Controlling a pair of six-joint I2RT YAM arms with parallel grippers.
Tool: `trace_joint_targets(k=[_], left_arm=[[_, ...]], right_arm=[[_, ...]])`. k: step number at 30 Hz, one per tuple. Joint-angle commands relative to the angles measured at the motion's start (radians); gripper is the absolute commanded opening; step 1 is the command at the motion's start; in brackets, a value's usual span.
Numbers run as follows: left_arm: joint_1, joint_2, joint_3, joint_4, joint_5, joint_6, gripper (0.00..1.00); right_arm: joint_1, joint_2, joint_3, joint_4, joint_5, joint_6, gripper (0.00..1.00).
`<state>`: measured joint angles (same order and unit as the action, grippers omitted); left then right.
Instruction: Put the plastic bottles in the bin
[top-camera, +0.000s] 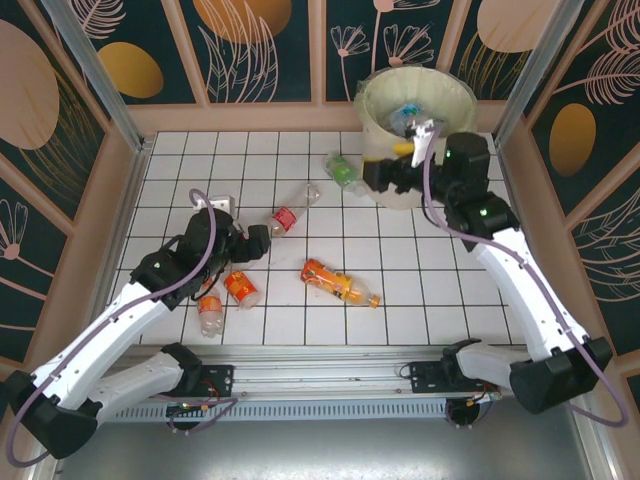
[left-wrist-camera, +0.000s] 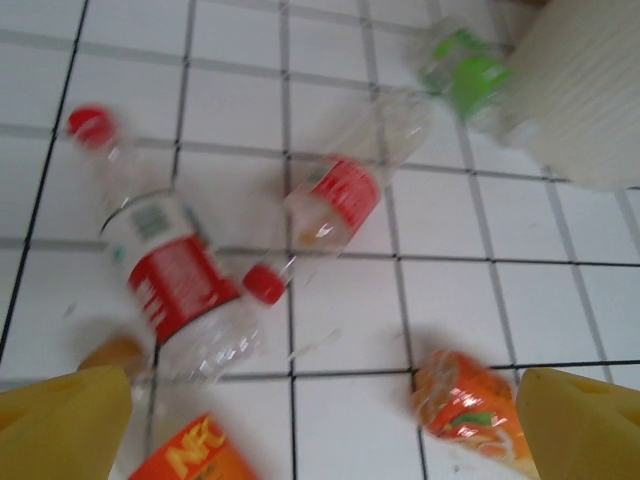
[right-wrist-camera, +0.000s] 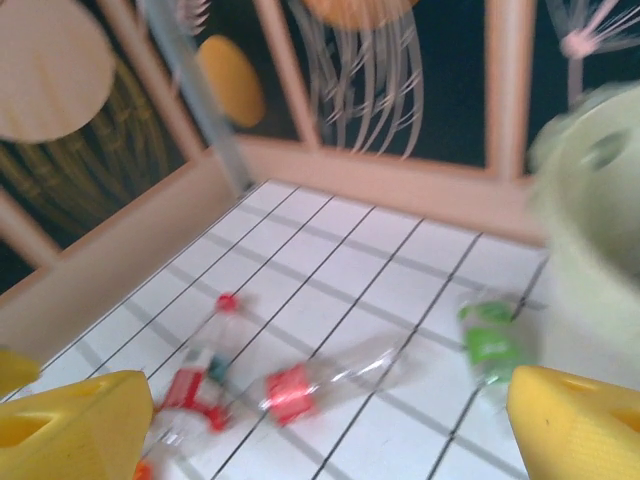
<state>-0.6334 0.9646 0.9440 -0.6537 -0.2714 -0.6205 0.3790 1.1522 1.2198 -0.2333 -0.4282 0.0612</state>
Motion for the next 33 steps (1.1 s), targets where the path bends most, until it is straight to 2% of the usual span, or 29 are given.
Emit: trace_joint_targets(k=[1,6,13,15,21,24,33], left_arm=[[0.003,0.051,0.019,-0.208,-0.043,-0.195,0.99],[0.002,0.11,-0.038,-0.239,0.009,-0.276,0.94],[0.002,0.177,-0.071,-0.271,0.059,-0.357,0.92],[0.004,0.193,-0.082,-0.258,0.073,-0.36,0.89],[0.005,0.272,-0.107,-0.221,0.119,-0.358,0.87],[0.006,0.289,-0.126,-0.175,0.135,-0.358,0.82],[0.013,0.372,-0.179,-0.11,0.178,-0.329,0.8]], right_arm=[[0.038,-0.085,-0.098,0.069,-0.095,0.062,0.92],[0.079,-0.176,-0.217,0.121,-0.118,0.102,0.92],[0.105,-0.248,-0.328,0.095,-0.133,0.092,0.92],[0.105,-0.272,-0.357,0.101,-0.136,0.091,0.92],[0.104,-0.312,-0.39,0.1,-0.17,0.075,0.93],[0.105,-0.317,-0.398,0.097,-0.172,0.069,0.93],[0.106,-0.349,-0.416,0.097,-0.164,0.07,0.93]])
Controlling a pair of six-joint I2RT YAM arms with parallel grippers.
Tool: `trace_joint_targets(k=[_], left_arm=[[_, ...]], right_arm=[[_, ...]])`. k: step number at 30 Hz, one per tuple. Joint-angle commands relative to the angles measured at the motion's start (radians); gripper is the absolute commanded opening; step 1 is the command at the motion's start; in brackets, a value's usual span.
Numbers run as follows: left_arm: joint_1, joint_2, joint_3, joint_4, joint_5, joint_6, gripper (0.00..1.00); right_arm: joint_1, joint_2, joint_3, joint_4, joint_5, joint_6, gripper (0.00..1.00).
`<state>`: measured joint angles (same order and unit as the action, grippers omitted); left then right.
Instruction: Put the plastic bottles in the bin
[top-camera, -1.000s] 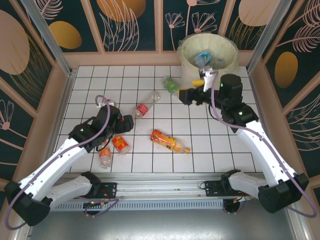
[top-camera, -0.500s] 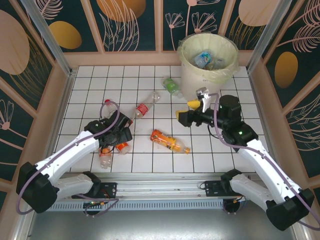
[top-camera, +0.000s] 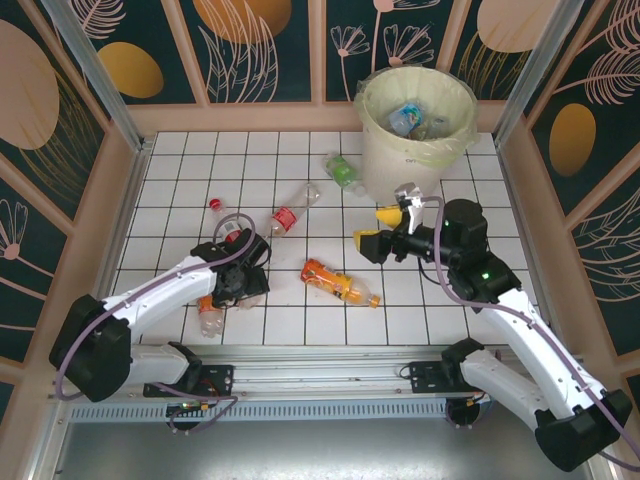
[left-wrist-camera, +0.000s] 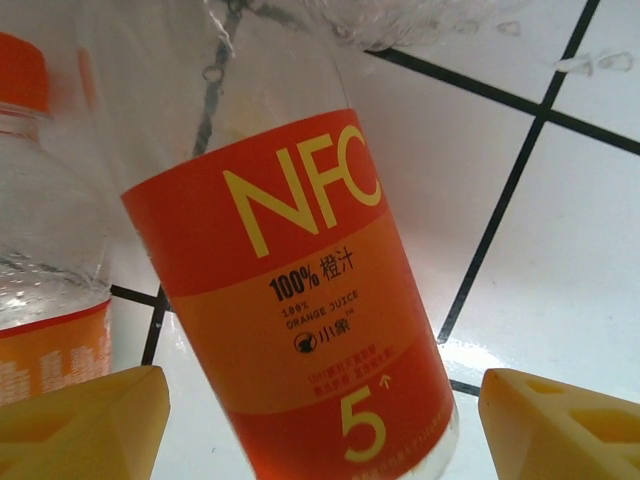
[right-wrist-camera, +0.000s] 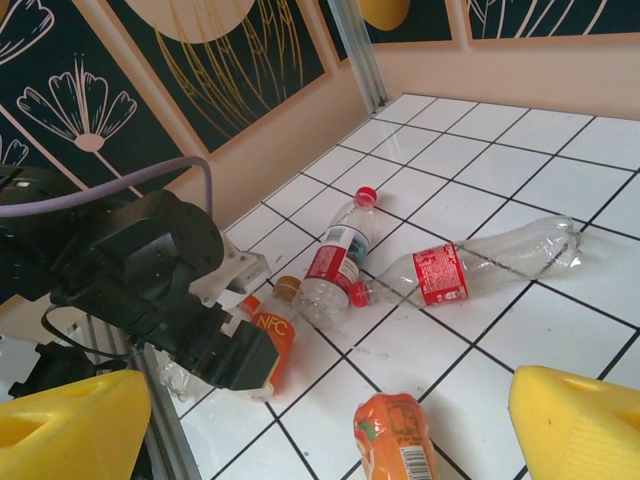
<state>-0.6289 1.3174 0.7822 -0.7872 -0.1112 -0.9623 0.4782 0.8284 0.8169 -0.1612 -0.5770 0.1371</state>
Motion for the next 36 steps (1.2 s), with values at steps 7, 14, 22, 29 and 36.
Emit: trace_joint_targets(k=[7,14,22,29,36], left_arm=[[0.021,0.055,-0.053,0.078,0.03,0.029,0.74],[0.026,0.061,-0.049,0.092,0.032,0.039,0.64],[0.027,-0.008,0.003,0.014,-0.015,0.019,0.58],[0.03,-0.074,0.141,-0.045,-0.096,0.03,0.56],[0.03,-0.082,0.292,0.046,-0.001,0.245,0.55]], right_arm=[[0.008,-0.032,-0.013,0.025,-0.008,-0.005,0.93],[0.007,-0.032,-0.015,0.028,-0.004,-0.002,0.93],[0.007,-0.032,-0.019,0.042,-0.024,0.004,0.93],[0.007,-0.031,-0.02,0.061,0.003,0.032,0.93],[0.007,-0.018,-0.037,0.167,0.049,0.22,0.93]])
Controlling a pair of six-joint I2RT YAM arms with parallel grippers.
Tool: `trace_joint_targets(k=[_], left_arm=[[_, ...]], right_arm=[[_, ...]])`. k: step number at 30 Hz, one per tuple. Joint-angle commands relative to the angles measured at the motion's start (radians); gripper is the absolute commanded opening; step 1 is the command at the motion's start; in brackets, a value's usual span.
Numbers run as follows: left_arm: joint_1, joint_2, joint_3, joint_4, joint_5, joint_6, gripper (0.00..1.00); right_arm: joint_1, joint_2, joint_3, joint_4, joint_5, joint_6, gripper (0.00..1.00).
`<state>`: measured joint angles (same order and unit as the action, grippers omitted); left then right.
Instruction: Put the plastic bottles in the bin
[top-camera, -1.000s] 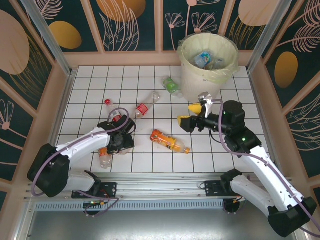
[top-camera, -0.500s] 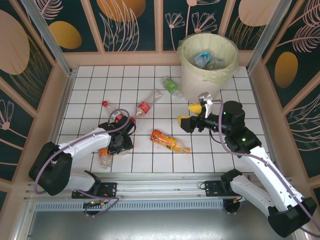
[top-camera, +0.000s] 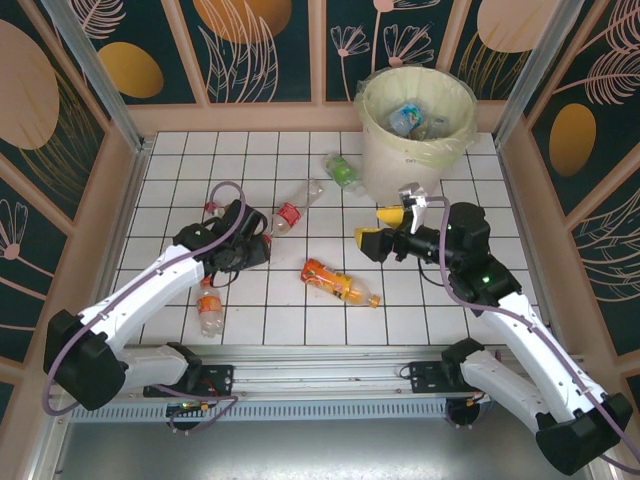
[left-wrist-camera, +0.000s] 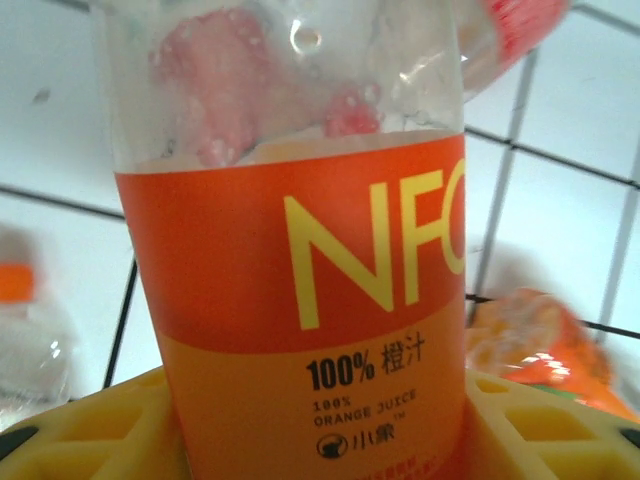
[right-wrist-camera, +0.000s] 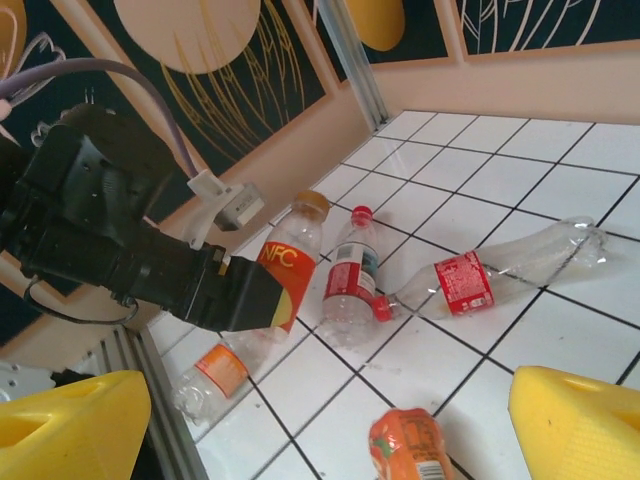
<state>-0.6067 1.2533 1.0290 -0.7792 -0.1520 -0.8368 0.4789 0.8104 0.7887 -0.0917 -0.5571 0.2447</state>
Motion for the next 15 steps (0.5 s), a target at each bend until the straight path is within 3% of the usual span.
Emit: trace_joint_targets(k=[1,7,15], left_arm=[[0.008,-0.023,0.051,0.08,0.062,0.163,0.52],[0.008,-0.067,0.046,0.385,0.311,0.376,0.51],[0.006,-0.073,0.042,0.58,0.556,0.565,0.53]], right_arm=[[0.006,0.005,-0.008,0.114,0.044,0.153,0.93],[0.006,0.042,0.002,0.183,0.091,0.304,0.93],[0.007,0.153,0.092,0.224,0.017,0.406,0.93]])
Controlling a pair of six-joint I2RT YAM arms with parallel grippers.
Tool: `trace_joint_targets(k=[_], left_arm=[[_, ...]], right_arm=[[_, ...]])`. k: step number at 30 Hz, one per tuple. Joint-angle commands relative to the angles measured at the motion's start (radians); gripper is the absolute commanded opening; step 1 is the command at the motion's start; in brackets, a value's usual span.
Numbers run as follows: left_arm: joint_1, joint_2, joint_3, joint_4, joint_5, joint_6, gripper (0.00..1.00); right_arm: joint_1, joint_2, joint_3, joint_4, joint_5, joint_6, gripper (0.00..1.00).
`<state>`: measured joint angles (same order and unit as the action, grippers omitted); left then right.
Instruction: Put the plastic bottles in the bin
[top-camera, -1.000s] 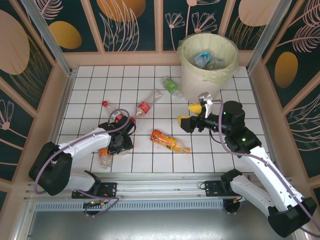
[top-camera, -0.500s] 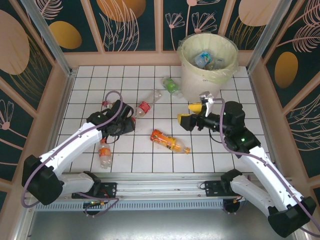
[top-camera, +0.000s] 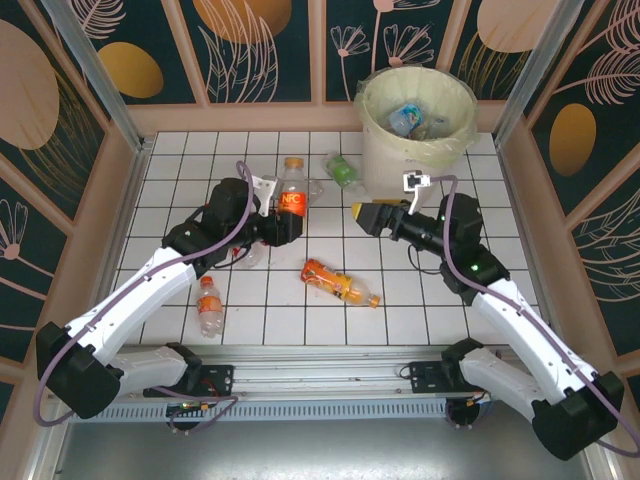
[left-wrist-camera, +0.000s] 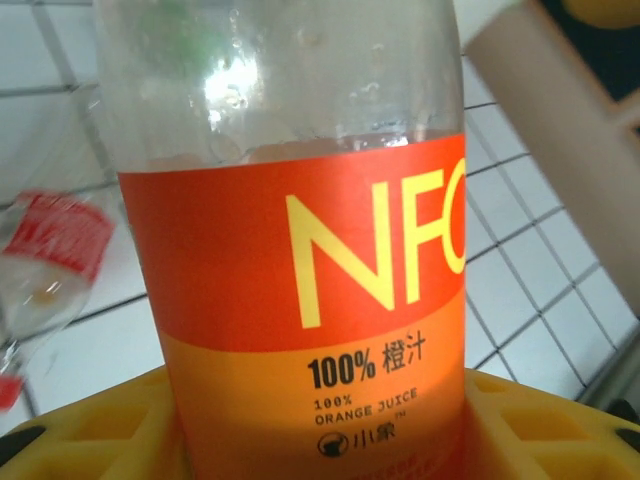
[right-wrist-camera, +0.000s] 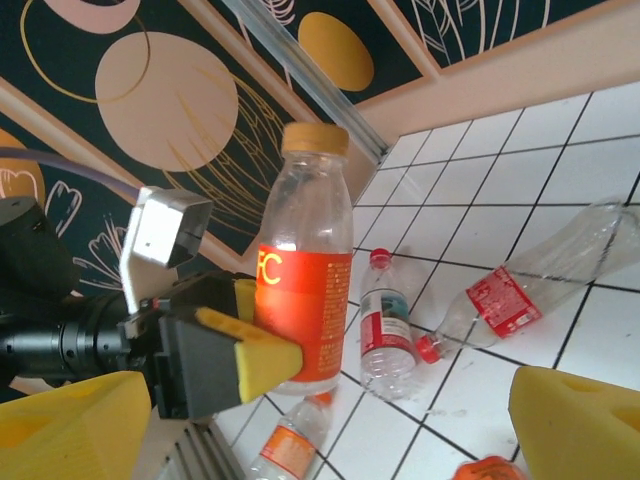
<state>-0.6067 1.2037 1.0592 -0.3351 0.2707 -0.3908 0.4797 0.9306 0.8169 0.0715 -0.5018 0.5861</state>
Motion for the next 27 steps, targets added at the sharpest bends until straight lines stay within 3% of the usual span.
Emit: trace_joint_targets(k=[1,10,27], left_arm=[[0.006,-0.03,0.007,0.153,0.153,0.138,0.53],[0.003,-0.042,-0.052,0.221,0.293,0.17,0.53],[-0.015,-0.018,-0.066,0.227,0.312,0.16,0.53]], right_arm=[[0.006,0.053,0.08,0.063,-0.055,0.068,0.93],[0.045,0.217,0.16,0.159,-0.169,0.078,0.88],[0.12,0.395,0.283,0.184,-0.242,0.032,0.76]])
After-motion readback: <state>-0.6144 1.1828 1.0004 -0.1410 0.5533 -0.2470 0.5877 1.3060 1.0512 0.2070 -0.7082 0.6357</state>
